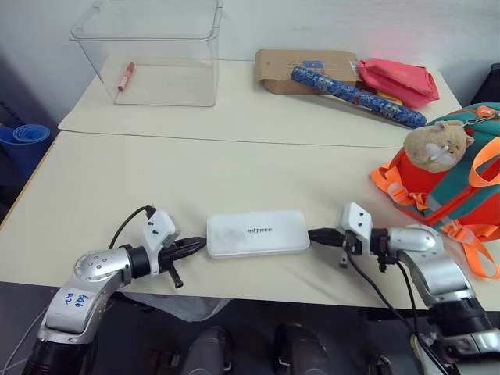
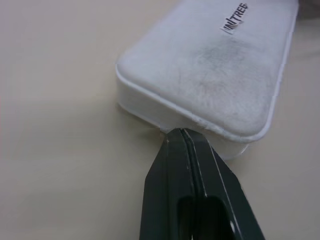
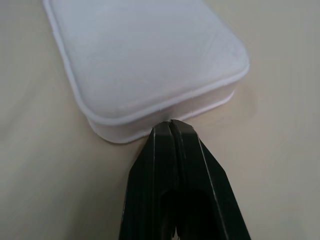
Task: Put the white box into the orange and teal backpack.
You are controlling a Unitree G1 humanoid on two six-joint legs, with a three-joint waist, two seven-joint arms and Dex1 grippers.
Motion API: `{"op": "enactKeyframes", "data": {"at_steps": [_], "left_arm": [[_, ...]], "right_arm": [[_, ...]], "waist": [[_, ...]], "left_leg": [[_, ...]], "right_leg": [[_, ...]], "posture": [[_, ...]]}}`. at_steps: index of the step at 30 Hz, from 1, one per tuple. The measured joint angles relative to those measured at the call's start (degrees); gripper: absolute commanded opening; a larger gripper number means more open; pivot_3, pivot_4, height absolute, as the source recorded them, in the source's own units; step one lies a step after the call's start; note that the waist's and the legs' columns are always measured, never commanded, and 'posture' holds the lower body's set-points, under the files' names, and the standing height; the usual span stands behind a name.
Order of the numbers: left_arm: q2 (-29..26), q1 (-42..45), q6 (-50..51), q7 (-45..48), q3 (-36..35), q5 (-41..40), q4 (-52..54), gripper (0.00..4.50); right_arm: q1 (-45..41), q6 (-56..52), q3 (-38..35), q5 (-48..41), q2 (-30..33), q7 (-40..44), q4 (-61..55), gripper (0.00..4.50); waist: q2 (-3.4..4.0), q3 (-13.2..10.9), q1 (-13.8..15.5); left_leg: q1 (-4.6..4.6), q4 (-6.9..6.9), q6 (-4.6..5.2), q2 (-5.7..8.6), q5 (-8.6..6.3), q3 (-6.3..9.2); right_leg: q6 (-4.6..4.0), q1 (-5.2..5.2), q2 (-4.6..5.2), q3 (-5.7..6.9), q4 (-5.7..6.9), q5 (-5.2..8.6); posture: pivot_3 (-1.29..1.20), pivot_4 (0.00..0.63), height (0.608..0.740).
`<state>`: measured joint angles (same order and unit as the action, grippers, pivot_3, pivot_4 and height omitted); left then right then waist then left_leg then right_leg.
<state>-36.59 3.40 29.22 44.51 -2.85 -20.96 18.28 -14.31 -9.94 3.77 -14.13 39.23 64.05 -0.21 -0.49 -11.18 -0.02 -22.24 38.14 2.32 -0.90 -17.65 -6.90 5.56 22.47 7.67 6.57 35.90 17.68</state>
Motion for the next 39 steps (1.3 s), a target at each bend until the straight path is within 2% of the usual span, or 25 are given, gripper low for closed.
{"op": "enactKeyframes", "data": {"at_steps": [6,8,10,12,16,19,22,34,39], "left_arm": [[0.71,3.01,-1.85,1.46,2.58,0.90,-3.18,0.00],[0.24,3.19,-1.13,2.22,2.58,0.25,-3.96,0.37],[-1.27,3.45,3.11,3.29,0.48,-2.61,-6.12,0.82],[-4.52,4.60,10.00,5.56,-2.06,-7.16,-7.65,1.48],[-11.65,15.79,37.60,10.05,-4.97,-18.60,-18.24,2.68],[-11.18,24.72,50.55,9.56,-2.86,-20.47,-24.10,3.66],[-5.76,32.03,57.71,6.87,-1.53,-20.46,-29.54,4.48],[4.37,38.84,62.19,1.26,-1.43,-19.72,-35.25,4.48],[8.02,41.65,62.80,-1.58,-2.66,-23.60,-42.28,4.48]], "right_arm": [[5.86,-1.10,-2.70,-1.17,2.16,-0.30,-4.54,0.03],[7.64,-0.21,-3.34,-1.01,2.98,-0.88,-4.73,0.00],[9.35,1.06,-4.96,-1.02,4.02,-1.14,-4.75,0.00],[10.71,1.73,-6.66,-1.02,5.46,-1.08,-4.69,0.00],[10.98,3.80,-7.46,-0.68,6.83,-0.34,-4.28,0.00],[9.91,4.82,-6.54,-0.01,7.20,0.26,-4.13,0.00],[7.07,4.72,-5.16,0.80,7.10,0.08,-3.83,0.00],[0.37,2.62,0.95,3.08,3.33,-1.03,-3.32,0.00],[-0.77,2.66,2.09,3.76,2.56,-1.09,-1.65,0.00]], "waist": [[-0.01,0.01,0.00],[-0.01,0.00,-0.01],[-0.01,0.00,-0.07],[-0.01,0.00,-0.05],[-0.01,0.00,0.02],[-0.01,0.00,0.21],[-0.04,0.01,0.17],[-0.06,0.03,0.89],[-0.07,0.03,1.34]], "left_leg": [[0.02,0.00,-0.01,-0.01,0.01,0.00],[0.01,-0.01,-0.02,-0.01,0.00,-0.01],[0.02,-0.01,-0.03,-0.02,0.01,-0.01],[0.03,0.00,-0.05,-0.03,0.03,0.00],[0.04,0.01,-0.06,-0.02,0.11,0.02],[0.05,0.02,-0.03,0.06,0.12,0.04],[0.01,0.08,0.03,0.09,0.16,-0.01],[0.04,0.29,0.02,0.13,0.25,0.03],[-0.06,0.29,0.02,0.14,0.25,0.05]], "right_leg": [[0.00,0.00,0.00,-0.01,0.00,0.00],[0.00,0.01,0.00,-0.02,-0.01,0.00],[0.00,0.02,-0.02,-0.01,0.00,0.00],[0.00,0.00,-0.03,-0.01,0.01,0.00],[0.02,0.01,-0.10,-0.01,0.08,0.01],[0.04,-0.03,-0.08,-0.04,0.10,0.01],[0.08,-0.03,-0.16,-0.06,0.20,-0.02],[0.11,-0.11,-0.11,-0.09,0.15,-0.03],[0.12,-0.04,-0.09,-0.09,0.16,-0.04]], "posture": [[0.00,0.150,0.740],[0.00,0.150,0.740],[0.00,0.150,0.740],[0.00,0.150,0.740],[0.00,0.150,0.740],[0.00,0.150,0.740],[0.00,0.150,0.740],[0.00,0.150,0.740],[0.00,0.150,0.740]]}}
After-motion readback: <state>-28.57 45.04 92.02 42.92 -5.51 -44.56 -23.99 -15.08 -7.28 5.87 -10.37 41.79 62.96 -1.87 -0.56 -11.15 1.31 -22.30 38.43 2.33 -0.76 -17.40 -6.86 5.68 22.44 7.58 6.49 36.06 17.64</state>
